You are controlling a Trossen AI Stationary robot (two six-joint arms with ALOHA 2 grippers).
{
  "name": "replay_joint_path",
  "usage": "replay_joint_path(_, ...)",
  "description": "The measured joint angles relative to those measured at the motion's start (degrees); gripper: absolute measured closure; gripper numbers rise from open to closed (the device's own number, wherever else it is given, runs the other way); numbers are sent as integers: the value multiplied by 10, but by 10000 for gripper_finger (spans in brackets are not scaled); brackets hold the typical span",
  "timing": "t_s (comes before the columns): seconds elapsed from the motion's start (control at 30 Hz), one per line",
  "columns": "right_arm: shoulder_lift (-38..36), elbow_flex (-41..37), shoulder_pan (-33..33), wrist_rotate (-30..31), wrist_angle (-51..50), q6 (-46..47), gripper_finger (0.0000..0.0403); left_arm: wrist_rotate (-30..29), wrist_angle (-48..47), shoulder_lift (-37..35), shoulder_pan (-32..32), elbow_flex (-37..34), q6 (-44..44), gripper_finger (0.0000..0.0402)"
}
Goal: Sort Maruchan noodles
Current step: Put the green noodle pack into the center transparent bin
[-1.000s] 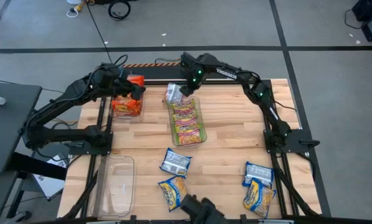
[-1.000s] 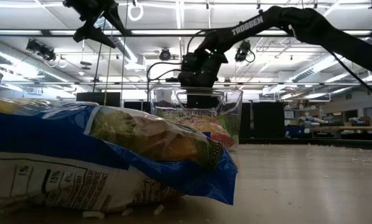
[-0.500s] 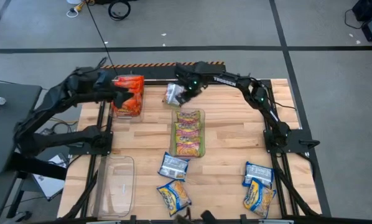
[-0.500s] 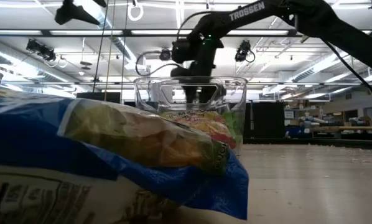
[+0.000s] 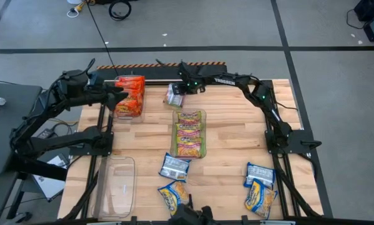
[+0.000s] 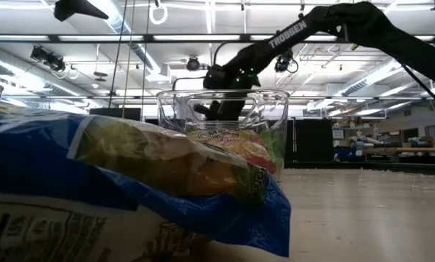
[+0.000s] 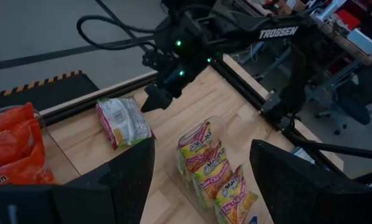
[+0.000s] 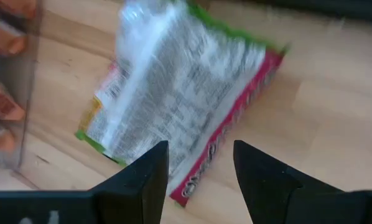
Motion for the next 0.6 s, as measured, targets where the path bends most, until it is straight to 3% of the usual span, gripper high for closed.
replay_joint_path(0.13,0,-55,0,-43,75,59,218,0,0,1,0,0,13,134)
replay_joint_path(0.3,-1,-65,1,-14,88,99,228,-4,6,1,0,0,24,134)
replay_joint_path(0.6,-2,-68,-18,-6,70,7,316,-6,48,1,0,0,35,134)
